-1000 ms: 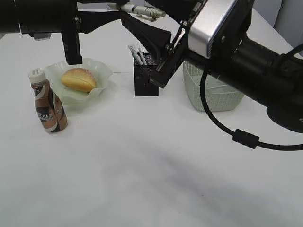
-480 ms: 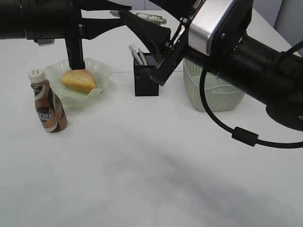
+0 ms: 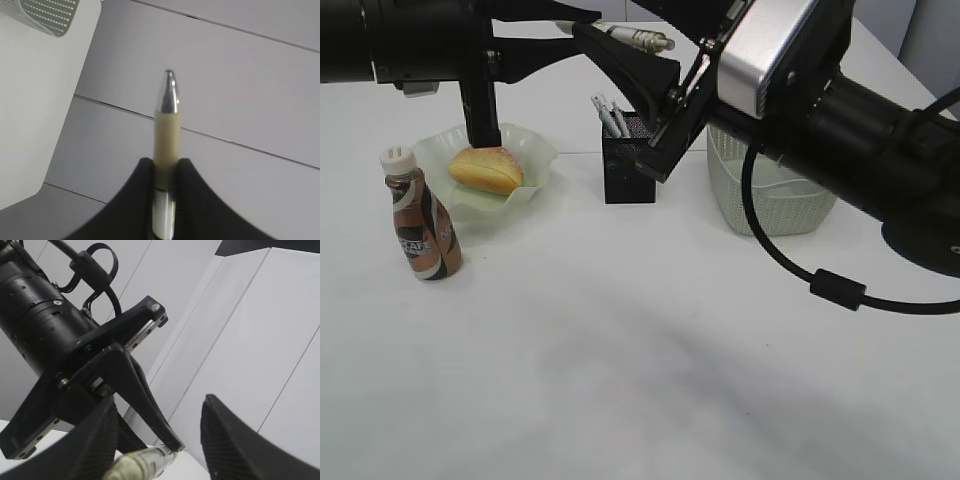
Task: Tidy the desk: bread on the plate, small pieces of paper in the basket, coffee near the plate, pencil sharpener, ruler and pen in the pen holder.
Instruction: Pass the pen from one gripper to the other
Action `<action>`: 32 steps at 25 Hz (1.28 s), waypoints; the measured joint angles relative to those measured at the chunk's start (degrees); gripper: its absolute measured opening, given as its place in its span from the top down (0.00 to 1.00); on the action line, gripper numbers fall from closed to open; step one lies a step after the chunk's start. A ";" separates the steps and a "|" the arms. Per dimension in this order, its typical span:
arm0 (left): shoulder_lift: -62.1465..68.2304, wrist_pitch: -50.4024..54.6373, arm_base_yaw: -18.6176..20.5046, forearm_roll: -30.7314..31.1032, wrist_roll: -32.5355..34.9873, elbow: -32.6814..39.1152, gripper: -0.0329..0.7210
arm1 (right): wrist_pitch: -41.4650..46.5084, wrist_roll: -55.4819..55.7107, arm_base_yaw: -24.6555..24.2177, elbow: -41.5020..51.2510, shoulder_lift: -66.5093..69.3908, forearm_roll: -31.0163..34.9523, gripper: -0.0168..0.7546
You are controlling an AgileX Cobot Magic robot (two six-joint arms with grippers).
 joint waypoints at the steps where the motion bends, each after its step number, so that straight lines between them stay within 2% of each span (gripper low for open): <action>1: 0.00 0.00 0.00 0.00 0.00 0.00 0.84 | 0.00 0.00 0.00 0.00 0.00 0.00 0.43; 12: 0.00 1.21 0.00 0.00 0.00 -0.17 0.84 | 0.00 0.00 0.00 0.00 0.00 0.00 0.43; 18: 0.08 1.35 0.00 0.00 0.22 -4.13 0.84 | -0.11 0.00 0.00 0.00 0.00 0.00 0.43; 32: 2.82 4.39 0.00 0.08 0.34 -4.37 0.84 | -0.11 0.00 0.00 0.00 0.00 2.22 0.43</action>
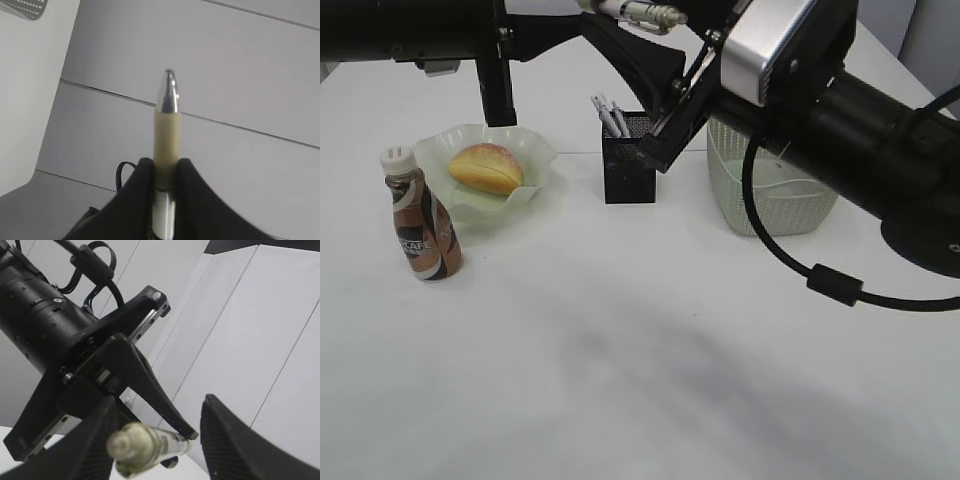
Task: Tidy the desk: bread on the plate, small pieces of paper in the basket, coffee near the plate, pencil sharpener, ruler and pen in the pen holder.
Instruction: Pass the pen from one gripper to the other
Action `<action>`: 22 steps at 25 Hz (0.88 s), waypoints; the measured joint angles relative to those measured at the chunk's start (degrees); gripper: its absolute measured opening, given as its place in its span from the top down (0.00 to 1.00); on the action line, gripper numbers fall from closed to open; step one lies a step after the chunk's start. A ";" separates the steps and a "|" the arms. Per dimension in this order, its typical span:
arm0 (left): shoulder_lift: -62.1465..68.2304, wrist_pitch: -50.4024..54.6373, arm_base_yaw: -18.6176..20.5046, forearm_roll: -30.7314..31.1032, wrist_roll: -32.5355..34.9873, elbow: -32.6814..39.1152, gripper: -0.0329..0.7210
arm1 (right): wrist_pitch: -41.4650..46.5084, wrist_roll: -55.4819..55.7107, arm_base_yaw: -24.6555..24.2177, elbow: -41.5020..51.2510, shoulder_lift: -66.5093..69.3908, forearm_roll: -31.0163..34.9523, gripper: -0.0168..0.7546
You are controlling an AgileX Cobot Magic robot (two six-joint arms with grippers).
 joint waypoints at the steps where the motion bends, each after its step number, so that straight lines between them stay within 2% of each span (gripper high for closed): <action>1: 0.00 0.00 0.12 0.00 0.00 0.00 0.84 | 0.00 0.00 0.00 0.00 0.00 0.00 0.43; 4: 0.00 0.00 0.55 0.00 0.00 -0.09 0.84 | 0.00 0.00 0.00 0.00 0.00 0.14 0.45; 10: 0.00 0.25 0.81 0.00 0.00 -0.30 0.84 | 0.00 0.00 0.00 0.00 0.00 0.14 0.63; 18: 0.00 0.34 0.93 0.00 0.00 -0.30 0.84 | 0.00 0.00 0.00 0.00 0.00 0.24 0.67; 22: 0.00 0.38 0.93 0.00 -0.11 -0.30 0.84 | 0.00 -0.20 0.00 0.00 0.00 1.35 0.76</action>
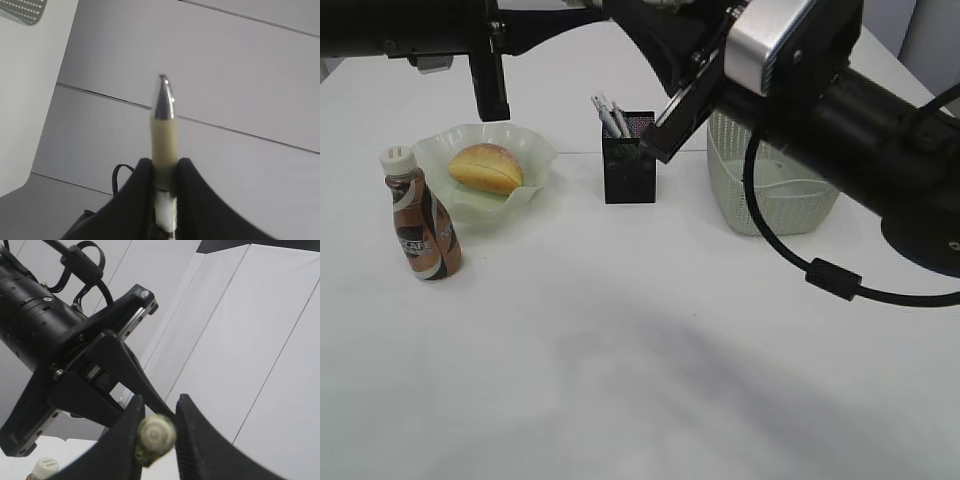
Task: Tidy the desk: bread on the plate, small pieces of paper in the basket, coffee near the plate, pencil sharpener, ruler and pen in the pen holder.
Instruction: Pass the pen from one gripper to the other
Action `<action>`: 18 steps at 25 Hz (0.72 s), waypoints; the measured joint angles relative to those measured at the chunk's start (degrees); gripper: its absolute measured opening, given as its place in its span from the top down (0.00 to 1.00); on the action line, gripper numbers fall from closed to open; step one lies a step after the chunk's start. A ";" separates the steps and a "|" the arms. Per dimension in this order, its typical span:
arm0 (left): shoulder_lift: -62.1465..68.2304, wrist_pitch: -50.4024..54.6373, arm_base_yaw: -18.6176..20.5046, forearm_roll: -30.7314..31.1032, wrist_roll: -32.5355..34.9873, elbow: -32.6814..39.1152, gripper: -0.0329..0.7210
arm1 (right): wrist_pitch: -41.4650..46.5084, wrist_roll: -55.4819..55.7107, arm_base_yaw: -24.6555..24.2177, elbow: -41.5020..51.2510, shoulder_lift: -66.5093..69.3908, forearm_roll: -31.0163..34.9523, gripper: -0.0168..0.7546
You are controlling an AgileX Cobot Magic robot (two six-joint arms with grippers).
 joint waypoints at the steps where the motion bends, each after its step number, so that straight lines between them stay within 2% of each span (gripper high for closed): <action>1: 0.00 0.10 0.00 0.00 -0.10 0.00 0.84 | 0.00 -0.08 0.00 0.00 0.00 0.40 0.78; 18: 0.00 0.35 0.02 -0.10 -0.09 0.00 0.83 | -0.07 -0.21 0.00 0.00 0.00 0.86 0.80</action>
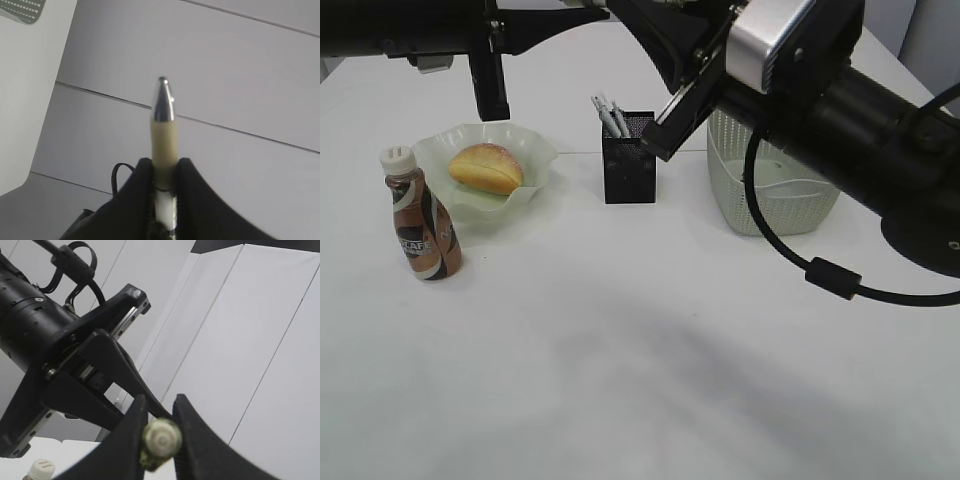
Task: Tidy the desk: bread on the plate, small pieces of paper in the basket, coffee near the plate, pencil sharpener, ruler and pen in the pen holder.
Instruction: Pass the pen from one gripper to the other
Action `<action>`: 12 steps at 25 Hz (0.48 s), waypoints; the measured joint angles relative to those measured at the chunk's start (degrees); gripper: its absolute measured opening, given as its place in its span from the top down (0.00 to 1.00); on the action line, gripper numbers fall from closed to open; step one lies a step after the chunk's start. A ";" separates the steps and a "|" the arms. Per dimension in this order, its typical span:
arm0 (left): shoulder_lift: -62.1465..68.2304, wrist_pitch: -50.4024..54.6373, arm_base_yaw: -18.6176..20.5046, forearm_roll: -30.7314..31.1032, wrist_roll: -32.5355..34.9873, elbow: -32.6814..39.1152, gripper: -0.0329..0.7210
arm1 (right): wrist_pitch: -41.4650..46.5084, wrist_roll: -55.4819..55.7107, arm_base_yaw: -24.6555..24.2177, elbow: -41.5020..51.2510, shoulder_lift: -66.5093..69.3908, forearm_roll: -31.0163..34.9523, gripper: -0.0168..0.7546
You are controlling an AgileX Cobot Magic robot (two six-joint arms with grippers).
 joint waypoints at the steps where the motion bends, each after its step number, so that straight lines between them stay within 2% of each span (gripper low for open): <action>1: 0.00 0.00 0.10 0.00 0.00 0.00 0.83 | -0.05 0.00 0.00 0.00 0.00 0.00 0.80; 6: 0.00 0.23 0.10 0.00 0.00 0.00 0.81 | -0.05 0.00 0.00 0.00 0.00 0.00 0.81; 12: 0.00 0.85 0.10 0.38 0.22 0.00 0.70 | -0.05 0.00 0.00 0.00 0.00 -1.06 0.81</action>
